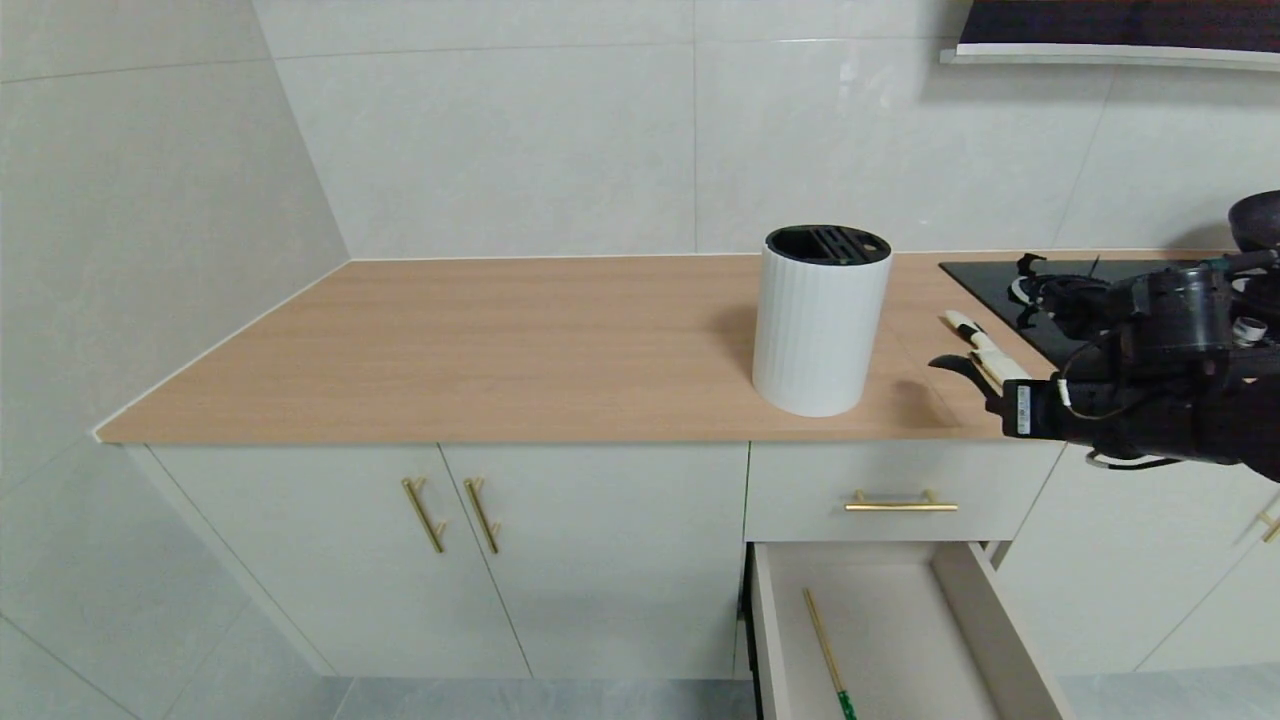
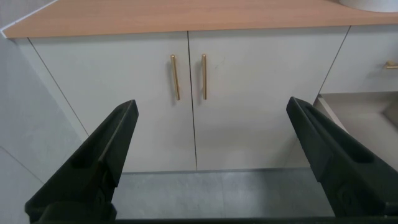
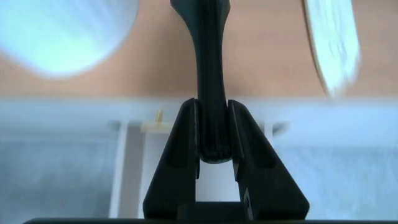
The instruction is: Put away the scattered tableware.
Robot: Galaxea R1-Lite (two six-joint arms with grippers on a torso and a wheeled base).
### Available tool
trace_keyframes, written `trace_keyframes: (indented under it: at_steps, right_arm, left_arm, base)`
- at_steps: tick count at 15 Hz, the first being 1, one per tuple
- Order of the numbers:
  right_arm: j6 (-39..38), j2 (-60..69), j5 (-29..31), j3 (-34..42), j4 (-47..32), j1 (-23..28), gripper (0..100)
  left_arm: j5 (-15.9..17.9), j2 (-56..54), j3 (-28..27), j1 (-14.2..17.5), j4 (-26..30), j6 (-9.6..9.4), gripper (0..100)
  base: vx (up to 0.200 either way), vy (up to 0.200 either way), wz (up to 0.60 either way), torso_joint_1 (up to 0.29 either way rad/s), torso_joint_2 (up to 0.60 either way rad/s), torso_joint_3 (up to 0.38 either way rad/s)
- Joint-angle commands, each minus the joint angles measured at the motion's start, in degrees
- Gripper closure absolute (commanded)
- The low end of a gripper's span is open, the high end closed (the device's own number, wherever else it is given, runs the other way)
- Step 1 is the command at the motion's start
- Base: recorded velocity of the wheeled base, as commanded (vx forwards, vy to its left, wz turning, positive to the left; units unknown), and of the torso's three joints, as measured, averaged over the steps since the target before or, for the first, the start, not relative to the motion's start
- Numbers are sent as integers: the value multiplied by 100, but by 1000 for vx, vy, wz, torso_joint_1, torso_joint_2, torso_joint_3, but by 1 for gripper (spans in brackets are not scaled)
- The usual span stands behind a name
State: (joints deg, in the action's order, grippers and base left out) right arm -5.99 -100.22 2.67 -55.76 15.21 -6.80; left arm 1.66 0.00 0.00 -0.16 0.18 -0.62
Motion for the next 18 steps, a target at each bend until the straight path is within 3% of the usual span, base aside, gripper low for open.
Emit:
trace_keyframes:
  at_steps: [1,5,9,18]
  right_arm:
    - [-25,1083,-320,742,-71,-5,100]
    - [-43,1804,-443,1718,-36,-67,100]
    - [-8,2015,-539,2131,-36,-67,100]
    - [18,1813,-900,2306,-36,-102,100]
  left_arm:
    - [1,0,0,7,-1,1,0]
    - [1,0,0,7,-1,1,0]
    - [1,0,0,-2,-1,1,0]
    - [1,0,0,7,-1,1,0]
  base:
    - [0,0,0,0,0,0]
    - [0,0,0,0,0,0]
    - [0,0,0,0,0,0]
    - [0,0,0,0,0,0]
